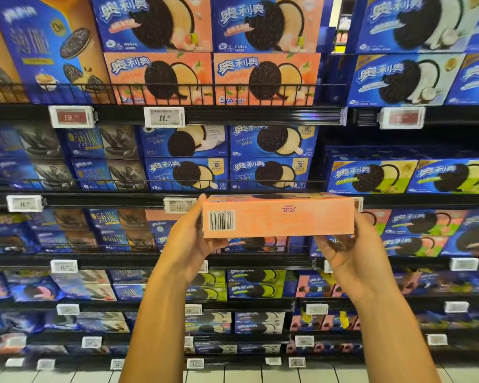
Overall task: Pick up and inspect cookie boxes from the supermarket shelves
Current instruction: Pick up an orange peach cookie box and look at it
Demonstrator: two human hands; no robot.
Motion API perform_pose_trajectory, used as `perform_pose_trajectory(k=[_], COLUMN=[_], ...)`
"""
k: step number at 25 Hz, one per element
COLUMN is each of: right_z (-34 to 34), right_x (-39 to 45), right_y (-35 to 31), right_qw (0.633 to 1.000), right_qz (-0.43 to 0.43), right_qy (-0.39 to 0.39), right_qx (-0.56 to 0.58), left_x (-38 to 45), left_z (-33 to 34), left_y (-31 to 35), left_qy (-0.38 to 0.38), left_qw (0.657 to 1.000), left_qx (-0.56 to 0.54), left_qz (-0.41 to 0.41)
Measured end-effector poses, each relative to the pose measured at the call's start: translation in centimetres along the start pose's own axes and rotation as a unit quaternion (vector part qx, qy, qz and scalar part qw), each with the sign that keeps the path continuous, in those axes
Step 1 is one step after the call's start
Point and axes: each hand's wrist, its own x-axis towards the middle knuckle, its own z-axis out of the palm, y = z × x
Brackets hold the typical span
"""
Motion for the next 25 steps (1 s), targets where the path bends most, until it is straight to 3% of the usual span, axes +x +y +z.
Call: perform_pose_trajectory(k=[7,11,19,25], right_z=[-0.3,-0.8,-0.8,0.3], right_x=[0.4,0.8,1.2,0.7], right_y=[-0.3,-0.1,-0.2,0.0], right_qw=[0.998,0.997,0.991,0.974], right_qz=[0.012,0.007,-0.034,0.002], right_qy=[-0.059,-0.079,-0.114,-0.163], right_qx=[-0.010,0.015,0.065,0.156], left_x=[-0.1,0.2,0.7,1.1], left_z=[0.0,-0.4,-0.5,-0.1], left_y=[0.7,0.1,-0.2,0.8], left_qy=[-0.029,-0.038,-0.064,-0.049], left_qw=[0.998,0.995,0.989,0.986], left_qx=[-0.054,-0.028,-0.076,-0.089], left_qz=[0.031,0.093,0.109,0.133])
